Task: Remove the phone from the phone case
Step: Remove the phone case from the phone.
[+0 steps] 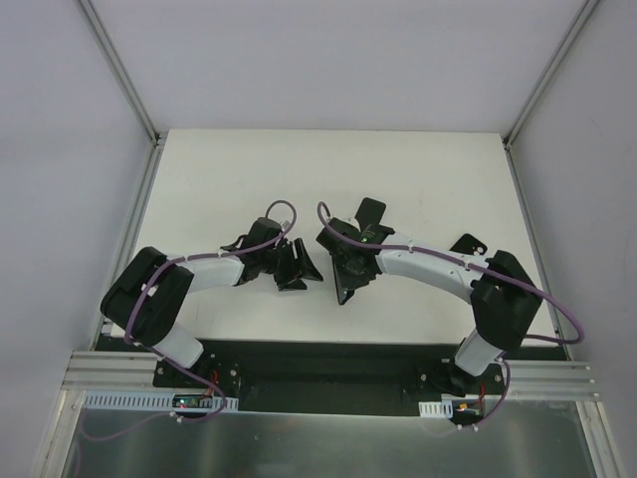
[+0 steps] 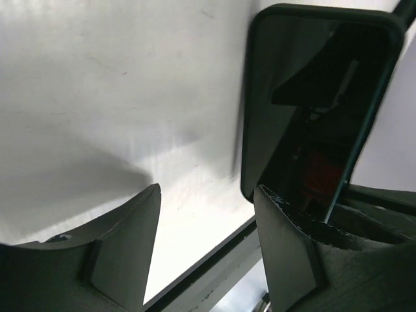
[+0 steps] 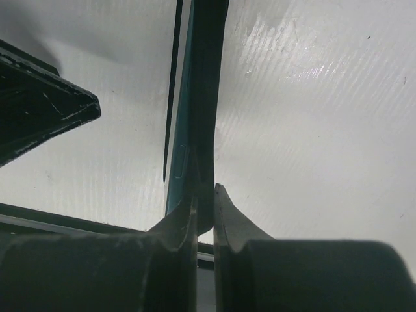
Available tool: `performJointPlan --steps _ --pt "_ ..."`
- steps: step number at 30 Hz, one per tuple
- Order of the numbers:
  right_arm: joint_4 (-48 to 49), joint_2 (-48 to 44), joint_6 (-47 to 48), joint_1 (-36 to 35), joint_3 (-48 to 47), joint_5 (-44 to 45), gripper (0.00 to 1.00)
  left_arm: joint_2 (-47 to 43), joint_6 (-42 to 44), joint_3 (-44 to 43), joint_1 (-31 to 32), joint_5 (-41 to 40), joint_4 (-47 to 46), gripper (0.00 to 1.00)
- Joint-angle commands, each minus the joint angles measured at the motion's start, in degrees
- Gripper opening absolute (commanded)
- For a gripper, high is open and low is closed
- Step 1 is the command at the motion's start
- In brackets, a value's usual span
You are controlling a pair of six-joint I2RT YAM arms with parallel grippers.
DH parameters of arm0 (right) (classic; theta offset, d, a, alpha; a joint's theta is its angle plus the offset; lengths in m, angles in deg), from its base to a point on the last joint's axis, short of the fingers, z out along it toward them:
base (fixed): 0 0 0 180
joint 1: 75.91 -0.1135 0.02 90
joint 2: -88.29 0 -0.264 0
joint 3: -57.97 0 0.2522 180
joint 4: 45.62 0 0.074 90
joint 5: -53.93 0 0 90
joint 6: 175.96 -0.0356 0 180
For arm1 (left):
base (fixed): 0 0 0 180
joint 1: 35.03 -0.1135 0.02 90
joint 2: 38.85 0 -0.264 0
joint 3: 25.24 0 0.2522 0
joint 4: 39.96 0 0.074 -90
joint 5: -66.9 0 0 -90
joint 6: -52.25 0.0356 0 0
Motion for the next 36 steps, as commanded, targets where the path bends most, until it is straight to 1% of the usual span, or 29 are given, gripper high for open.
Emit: performJointPlan --steps 1,3,7,13,19,29,36 --pt "-1.3 0.0 0.4 0.1 -3.2 1.7 0.02 -2.9 1.7 0.9 -0.3 -1.5 0.9 0.56" --pt "-1.3 0.0 0.5 0.1 -3.6 1.6 0.01 -2.4 1.7 0.7 -0.3 -1.8 1.5 0.53" --pt "-2.5 0.0 0.7 0.1 -3.9 2.4 0.01 1.9 1.4 -1.8 -0.2 -0.9 1.8 0.50" --pt "-3.1 -0.9 0.6 0.1 -3.9 3.3 0.02 7.7 1.6 -8.0 2.2 0.5 2.1 0.49" --pt "-3.5 -2.1 0.7 -0.2 -4.2 3.9 0.01 11.8 0.5 -11.5 4.3 1.5 2.1 0.49" --pt "-2.3 -3.9 1.5 -1.9 -5.8 4.0 0.01 14.3 0.3 -11.4 5.0 2.1 1.8 0.49" --pt "2.9 -4.1 1.8 -3.0 -5.5 1.0 0.01 16.7 -1.0 -11.7 6.5 3.5 -0.3 0.49"
